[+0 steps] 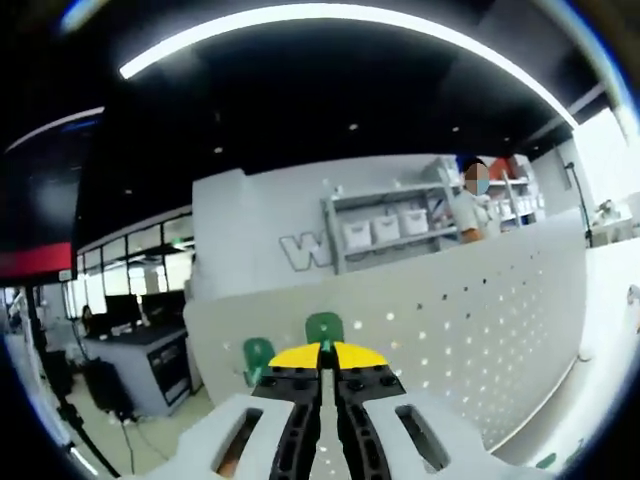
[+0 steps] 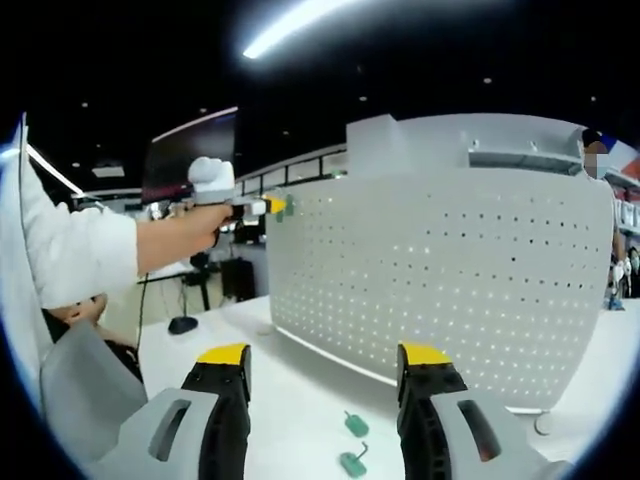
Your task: Insert the hook assembly into the mounting plate slot until the hook locks in place.
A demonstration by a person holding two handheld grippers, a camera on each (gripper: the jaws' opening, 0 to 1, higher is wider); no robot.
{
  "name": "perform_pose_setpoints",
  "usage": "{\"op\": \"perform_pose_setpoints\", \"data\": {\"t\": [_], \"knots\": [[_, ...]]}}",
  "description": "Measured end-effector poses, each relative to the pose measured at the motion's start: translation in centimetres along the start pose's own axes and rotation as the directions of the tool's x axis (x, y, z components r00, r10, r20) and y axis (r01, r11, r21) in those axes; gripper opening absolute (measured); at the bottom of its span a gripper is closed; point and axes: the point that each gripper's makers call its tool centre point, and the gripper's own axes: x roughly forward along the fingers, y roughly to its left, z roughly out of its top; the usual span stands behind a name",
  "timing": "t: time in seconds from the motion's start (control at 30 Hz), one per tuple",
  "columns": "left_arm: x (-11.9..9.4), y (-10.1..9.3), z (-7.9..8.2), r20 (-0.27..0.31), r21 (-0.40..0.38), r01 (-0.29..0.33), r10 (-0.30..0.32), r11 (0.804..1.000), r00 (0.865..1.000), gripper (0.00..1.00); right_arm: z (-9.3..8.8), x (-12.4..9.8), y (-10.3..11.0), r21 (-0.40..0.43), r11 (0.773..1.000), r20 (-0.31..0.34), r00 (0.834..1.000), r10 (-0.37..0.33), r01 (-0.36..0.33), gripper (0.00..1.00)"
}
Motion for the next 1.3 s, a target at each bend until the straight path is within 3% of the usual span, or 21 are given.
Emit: {"op": "perform_pose_setpoints", "data": {"t": [0.67,1.3], "knots": [[0.8,0.0,-1.0,-0.006,-0.012,-0.009,0.009,1.0,1.0,0.03,-0.5,0.0,-0.4,0.002,1.0,-0.016,1.0,-0.01,0.01,0.59],[1.0,-0.3,-1.4,-0.015,0.043,-0.004,0.005,0.999,1.0,0.04,-0.7,0.0,-0.3,0.005,1.0,-0.018,1.0,-0.004,0.004,0.58]]}}
